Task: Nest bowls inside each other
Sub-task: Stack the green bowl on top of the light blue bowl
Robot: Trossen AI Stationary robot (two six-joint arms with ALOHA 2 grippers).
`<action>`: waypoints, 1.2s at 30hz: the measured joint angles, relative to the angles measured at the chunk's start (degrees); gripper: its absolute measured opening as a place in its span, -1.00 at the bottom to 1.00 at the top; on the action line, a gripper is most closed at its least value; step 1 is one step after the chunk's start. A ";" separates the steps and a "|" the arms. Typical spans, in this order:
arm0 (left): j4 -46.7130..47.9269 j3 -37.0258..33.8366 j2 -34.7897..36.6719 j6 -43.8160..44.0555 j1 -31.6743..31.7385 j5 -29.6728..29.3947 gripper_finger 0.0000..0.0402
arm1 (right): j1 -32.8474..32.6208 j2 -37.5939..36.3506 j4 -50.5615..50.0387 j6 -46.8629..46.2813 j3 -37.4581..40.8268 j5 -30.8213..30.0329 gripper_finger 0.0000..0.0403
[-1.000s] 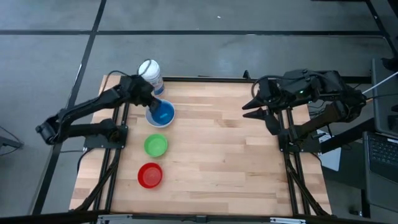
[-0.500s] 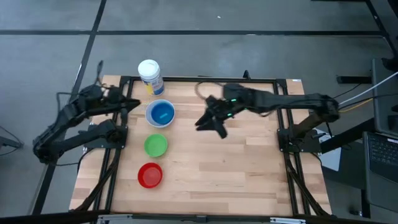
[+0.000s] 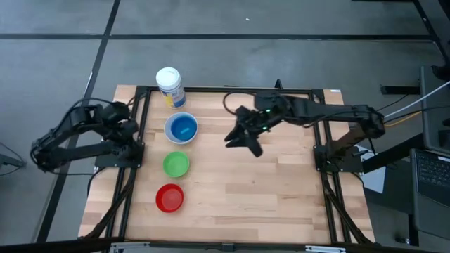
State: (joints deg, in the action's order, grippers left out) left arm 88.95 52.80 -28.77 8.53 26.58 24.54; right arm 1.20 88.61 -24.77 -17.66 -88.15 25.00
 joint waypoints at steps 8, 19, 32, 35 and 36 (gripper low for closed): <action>-6.60 -8.66 -2.78 1.81 -1.99 2.57 -0.71 | -1.29 -9.34 -11.78 1.19 -0.01 -9.85 -0.31; -25.58 -20.13 -2.89 12.32 -5.99 1.04 -0.62 | -8.15 -23.76 -19.39 5.09 6.97 -19.41 -0.20; -42.48 -25.29 -13.66 27.30 -18.22 -6.85 -0.60 | -8.16 -53.80 5.44 5.31 39.20 -19.67 -0.41; -43.66 -25.30 -17.15 31.19 -21.64 -13.98 -0.61 | -8.14 -60.98 9.47 5.36 45.87 -19.66 -0.42; -43.95 -25.31 -17.97 32.87 -22.51 -16.84 -0.60 | -8.14 -63.15 10.20 4.80 47.79 -19.67 -0.43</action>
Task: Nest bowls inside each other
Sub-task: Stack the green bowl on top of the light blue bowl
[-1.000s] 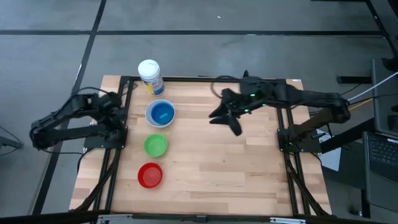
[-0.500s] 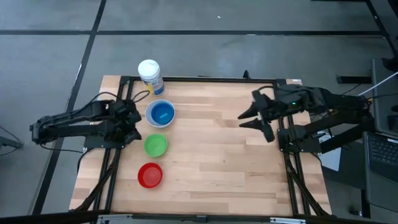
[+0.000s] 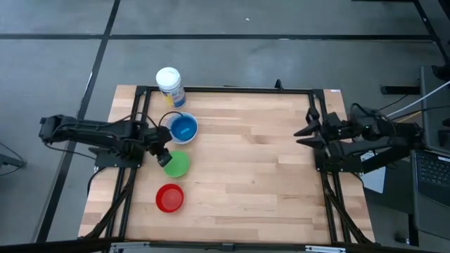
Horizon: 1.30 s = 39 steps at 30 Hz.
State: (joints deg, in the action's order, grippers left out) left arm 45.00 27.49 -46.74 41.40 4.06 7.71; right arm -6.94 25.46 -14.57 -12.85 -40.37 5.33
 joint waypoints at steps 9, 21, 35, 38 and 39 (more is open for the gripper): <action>-0.24 -0.02 -5.49 7.39 -4.16 -8.34 -0.58 | -0.02 -13.26 1.46 -2.78 6.65 0.15 -0.31; -5.74 -0.02 -14.76 11.53 -7.46 -6.03 -0.69 | -0.02 -17.47 -2.60 -3.93 6.68 0.04 -0.18; -22.11 2.14 -12.59 11.25 -4.04 -28.74 -0.98 | -0.02 -22.91 -8.85 -0.06 6.68 -2.35 -0.42; -16.64 2.23 -9.29 11.76 -0.56 -29.25 -0.98 | -0.02 -25.54 -9.89 0.49 6.66 -3.72 -0.46; -14.15 2.21 -8.78 13.42 0.89 -29.10 -0.98 | 0.00 -25.51 -9.95 0.71 6.54 -4.23 -0.47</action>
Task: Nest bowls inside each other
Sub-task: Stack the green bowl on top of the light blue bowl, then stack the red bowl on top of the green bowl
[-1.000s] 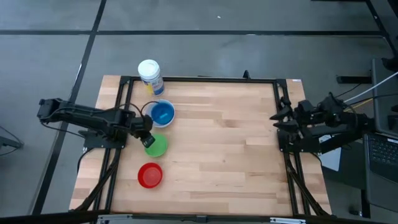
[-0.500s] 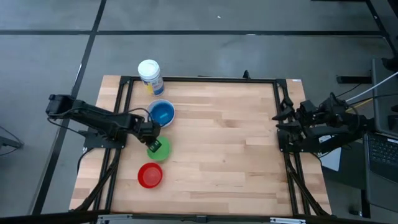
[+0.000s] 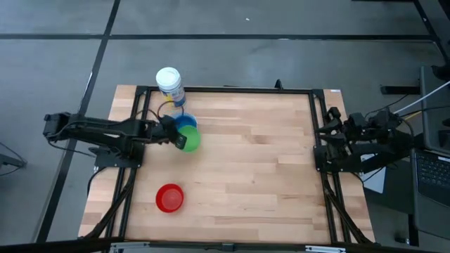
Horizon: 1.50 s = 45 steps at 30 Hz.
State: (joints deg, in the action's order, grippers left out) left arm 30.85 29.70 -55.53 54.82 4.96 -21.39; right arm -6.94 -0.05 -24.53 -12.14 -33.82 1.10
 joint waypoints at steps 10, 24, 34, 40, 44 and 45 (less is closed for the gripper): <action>-10.73 -0.05 0.94 -11.35 12.62 0.74 -0.99 | 0.02 -0.01 -0.96 0.77 3.36 -2.62 -0.41; -6.37 -0.11 1.53 -7.00 22.59 -5.43 -0.99 | 0.02 0.01 1.09 -0.66 3.54 -2.64 -0.38; 3.86 -0.11 1.53 -8.43 28.25 -0.93 -0.92 | 0.02 0.01 1.08 -2.40 3.54 -2.16 -0.51; -3.82 -0.03 1.54 -13.43 28.59 1.39 -0.63 | 0.02 0.01 1.22 -2.73 3.54 -2.18 -0.48; -3.72 -0.03 1.54 -13.50 29.50 0.63 -0.47 | 0.02 0.01 1.27 -4.32 3.54 -1.93 -0.42; -3.91 -0.03 1.53 -13.55 29.68 0.35 -0.44 | 0.01 0.01 1.30 -4.94 3.54 -1.65 -0.40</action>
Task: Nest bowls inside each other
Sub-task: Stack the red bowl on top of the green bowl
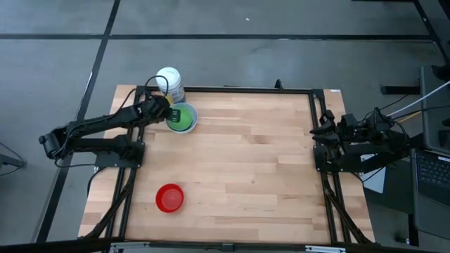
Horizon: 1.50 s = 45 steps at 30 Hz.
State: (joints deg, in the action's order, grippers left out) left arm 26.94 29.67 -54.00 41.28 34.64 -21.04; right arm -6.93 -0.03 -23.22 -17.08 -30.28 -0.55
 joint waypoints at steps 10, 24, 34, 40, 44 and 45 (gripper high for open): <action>-12.18 -1.07 7.90 -17.55 -2.24 9.11 -0.43 | -0.03 0.02 -8.08 -2.25 -0.02 1.40 -0.25; 18.93 -7.33 47.58 -4.94 -10.71 42.28 -0.67 | -0.03 0.06 -5.75 -4.26 -0.52 1.25 -0.29; 33.09 -1.94 32.66 -14.47 -26.78 43.92 -0.73 | 0.01 0.04 -7.21 -3.69 -6.13 -2.27 -0.45; 22.12 -1.96 17.28 -13.10 -43.59 44.54 -0.73 | -0.01 0.02 -7.50 -4.06 -6.25 -3.50 -0.49; 13.25 -0.21 6.80 -7.78 -57.25 36.32 -0.76 | -0.01 0.02 -8.21 -5.99 -6.25 -2.88 -0.47; 13.07 0.90 4.55 -6.58 -59.98 32.52 -0.78 | -0.01 0.02 -8.40 -6.39 -6.25 -2.40 -0.46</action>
State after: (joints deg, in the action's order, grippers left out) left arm 40.01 30.57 -49.44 34.70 -25.34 11.47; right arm -6.94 -0.01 -31.62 -23.48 -36.53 -2.95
